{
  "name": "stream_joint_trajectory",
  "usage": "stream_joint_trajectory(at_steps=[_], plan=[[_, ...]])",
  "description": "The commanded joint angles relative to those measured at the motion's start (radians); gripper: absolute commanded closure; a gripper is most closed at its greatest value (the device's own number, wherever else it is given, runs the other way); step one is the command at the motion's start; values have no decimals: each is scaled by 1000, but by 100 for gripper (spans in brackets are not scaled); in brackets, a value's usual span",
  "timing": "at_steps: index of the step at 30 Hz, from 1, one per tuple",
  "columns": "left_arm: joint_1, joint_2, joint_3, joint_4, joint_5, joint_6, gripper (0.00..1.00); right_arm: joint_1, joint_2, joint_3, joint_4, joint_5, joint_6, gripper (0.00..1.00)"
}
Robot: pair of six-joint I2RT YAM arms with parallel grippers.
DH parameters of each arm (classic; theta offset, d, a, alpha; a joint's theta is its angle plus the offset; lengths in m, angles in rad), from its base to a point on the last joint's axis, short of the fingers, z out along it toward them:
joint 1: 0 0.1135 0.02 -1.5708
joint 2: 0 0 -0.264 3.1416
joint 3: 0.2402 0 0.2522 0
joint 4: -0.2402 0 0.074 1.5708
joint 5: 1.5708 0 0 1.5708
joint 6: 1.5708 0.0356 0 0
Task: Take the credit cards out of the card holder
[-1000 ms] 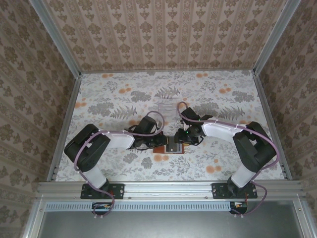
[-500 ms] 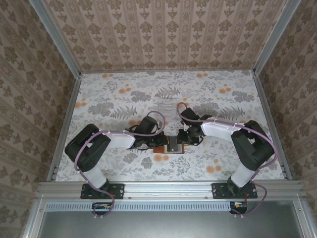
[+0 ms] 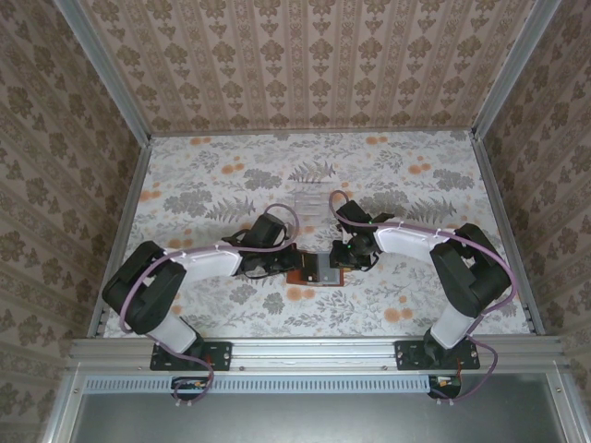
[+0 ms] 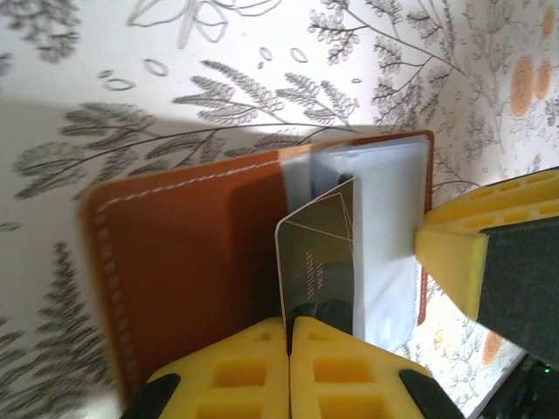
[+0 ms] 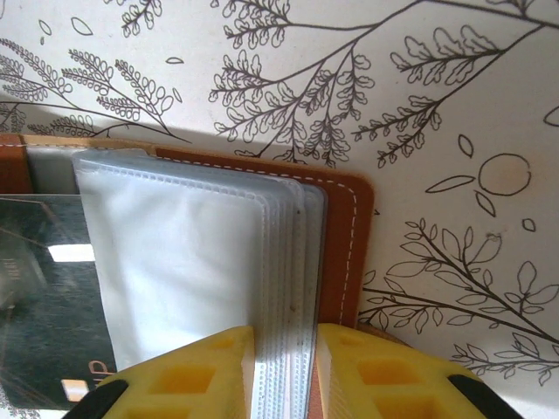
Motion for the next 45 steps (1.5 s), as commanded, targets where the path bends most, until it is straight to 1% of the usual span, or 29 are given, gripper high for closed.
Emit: stream_joint_trajectory(at_steps=[1, 6, 10, 15, 19, 21, 23, 28, 31, 35, 38, 41, 45], plan=[[15, -38, 11, -153, -60, 72, 92, 6, 48, -9, -42, 57, -17, 73], [23, -43, 38, -207, -71, 100, 92, 7, 48, -3, -47, 58, -17, 73], [22, -31, 61, -205, -59, 100, 91, 7, 48, -2, -46, 55, -17, 73], [-2, 3, 105, -193, -47, 88, 89, 10, 56, 2, -39, 48, -16, 73], [-32, 39, 133, -175, -37, 68, 82, 11, 61, 1, -36, 46, -14, 73], [-45, 54, 144, -174, -40, 62, 80, 13, 62, -1, -33, 45, -13, 73], [-57, 64, 151, -172, -40, 58, 80, 13, 60, -1, -32, 45, -12, 73], [-75, 67, 153, -186, -55, 51, 85, 15, 58, -1, -33, 43, -14, 73], [-78, 53, 153, -207, -75, 50, 89, 14, 52, -2, -35, 44, -14, 73], [-77, 12, 166, -259, -115, 68, 91, 14, 36, 3, -41, 45, -17, 73], [-77, -19, 183, -306, -145, 97, 91, 14, 18, 14, -57, 48, -24, 73], [-74, -41, 199, -336, -149, 135, 91, 14, -12, 27, -70, 43, -28, 73], [-62, -47, 253, -405, -157, 237, 91, 11, -57, 47, -104, 38, -35, 73]])
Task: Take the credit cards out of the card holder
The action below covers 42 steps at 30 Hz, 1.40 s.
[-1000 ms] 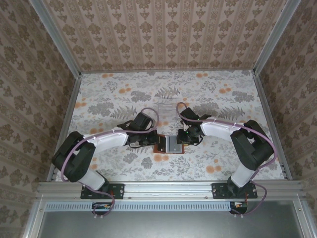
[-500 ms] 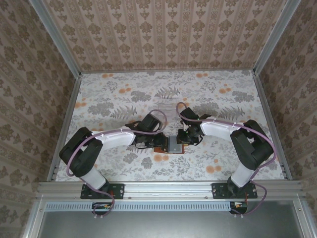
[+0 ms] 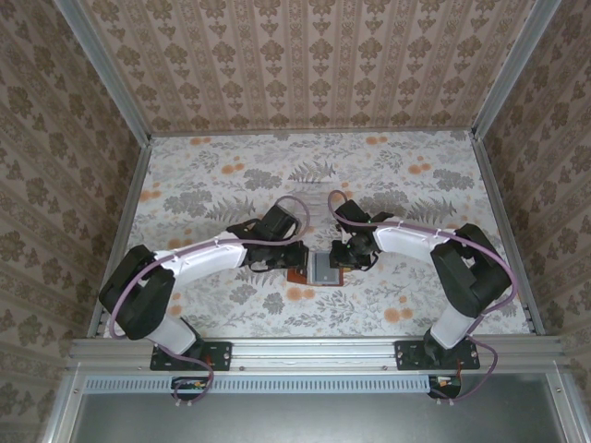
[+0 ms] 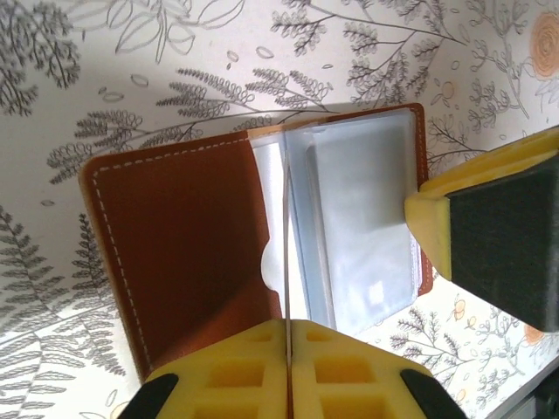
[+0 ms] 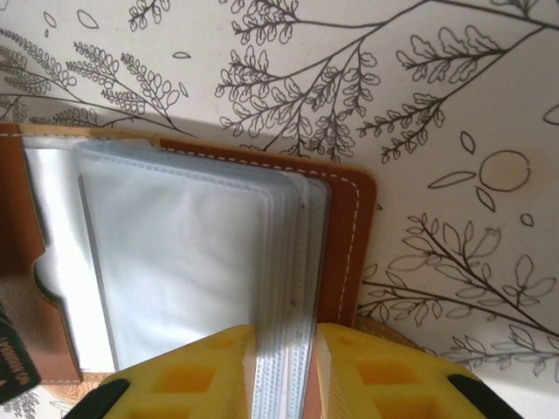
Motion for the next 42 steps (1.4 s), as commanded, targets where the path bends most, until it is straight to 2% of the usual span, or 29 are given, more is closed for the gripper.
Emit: stream_joint_trajectory(at_steps=[1, 5, 8, 14, 18, 21, 25, 31, 42], plan=[[16, -23, 74, -111, -38, 135, 91, 1, -58, 35, -83, 30, -22, 73], [38, -10, 151, -171, -67, 340, 94, -19, -106, 52, -123, 40, -39, 73], [61, 11, 228, -209, -59, 549, 97, -44, -133, 63, -154, 46, -58, 73], [92, 94, 410, -293, -112, 993, 100, -96, -169, 80, -216, 59, -97, 73], [107, 186, 531, -339, -91, 1264, 100, -123, -217, 65, -251, 70, -110, 72], [115, 280, 643, -412, -83, 1410, 100, -146, -253, 43, -260, 78, -115, 72], [135, 407, 807, -523, -89, 1523, 100, -174, -273, 23, -264, 72, -117, 72], [156, 527, 953, -613, -48, 1601, 100, -188, -266, 23, -273, 68, -129, 72], [159, 645, 1050, -691, -6, 1646, 100, -202, -242, 10, -250, 54, -125, 72]])
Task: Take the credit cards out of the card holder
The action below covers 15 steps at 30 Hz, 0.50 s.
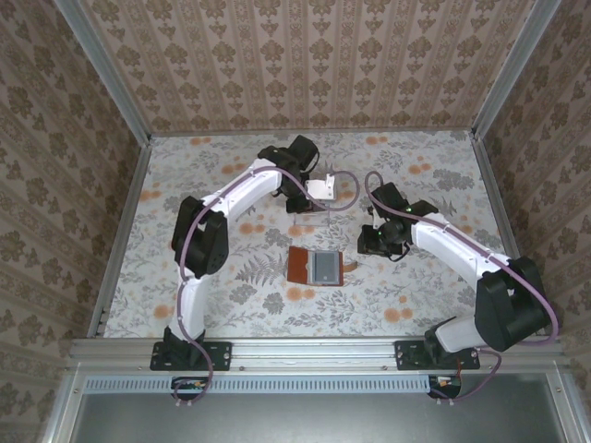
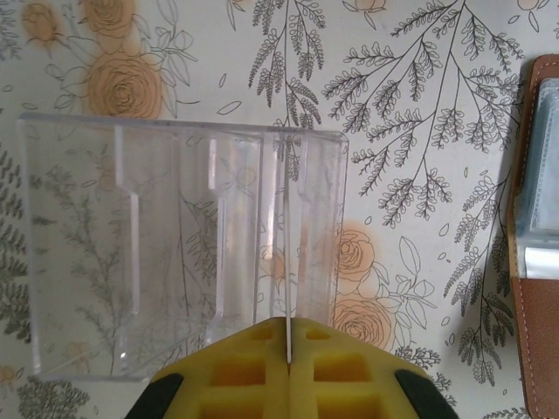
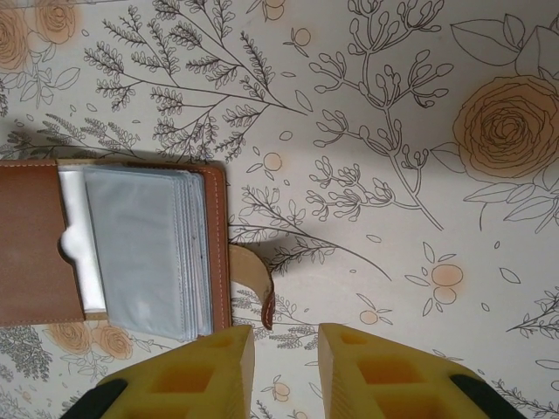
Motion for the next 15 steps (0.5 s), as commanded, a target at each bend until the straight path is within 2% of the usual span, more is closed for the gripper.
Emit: stream_joint_trajectory(at_steps=[1, 9, 15], plan=[[4, 34, 44, -74, 41, 47, 100, -9, 13, -12, -15, 6, -15, 72], [11, 80, 95, -139, 56, 59, 100, -13, 14, -20, -8, 3, -17, 72], [3, 64, 116, -148, 20, 63, 100, -16, 15, -23, -3, -2, -14, 72]])
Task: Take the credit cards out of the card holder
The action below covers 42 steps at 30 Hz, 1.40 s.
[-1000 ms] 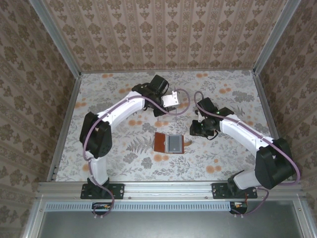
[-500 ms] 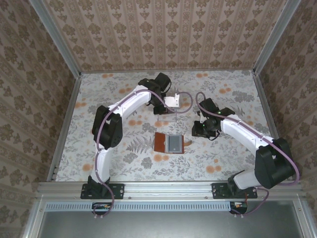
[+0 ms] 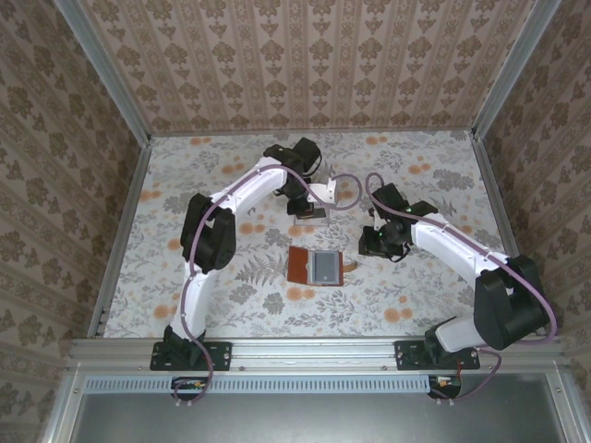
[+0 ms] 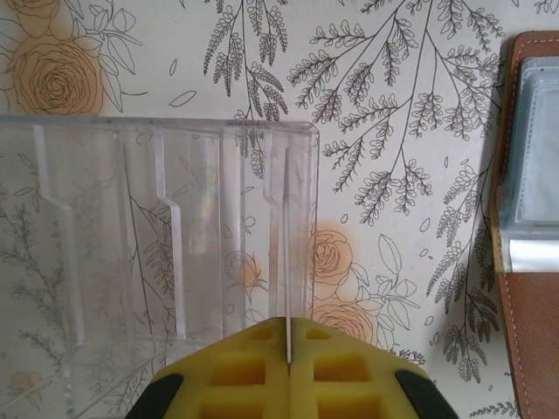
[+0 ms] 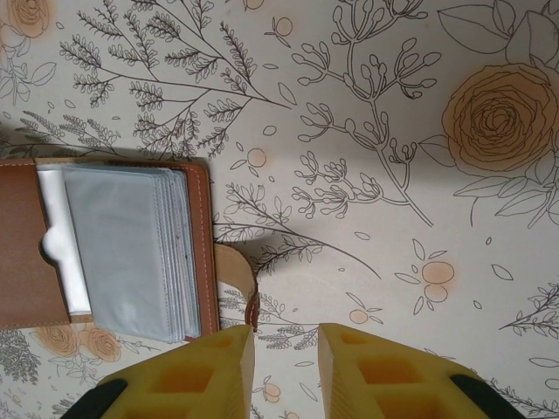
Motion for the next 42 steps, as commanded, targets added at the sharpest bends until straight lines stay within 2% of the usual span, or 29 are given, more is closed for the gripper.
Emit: stream_joint_trajectory(at_steps=[1, 11, 16, 35, 42], plan=[[-1, -18, 33, -43, -6, 40, 100, -6, 5, -11, -2, -1, -11, 72], [-13, -31, 69, -54, -82, 69, 100, -8, 2, 0, -6, -4, -9, 72], [-10, -19, 71, -42, -82, 72, 100, -8, 4, -2, -5, -7, -8, 72], [-11, 80, 140, -119, -3, 74, 100, -8, 17, -8, 1, -11, -16, 72], [-13, 100, 175, -217, 44, 74, 100, -8, 16, -13, 6, -14, -15, 72]])
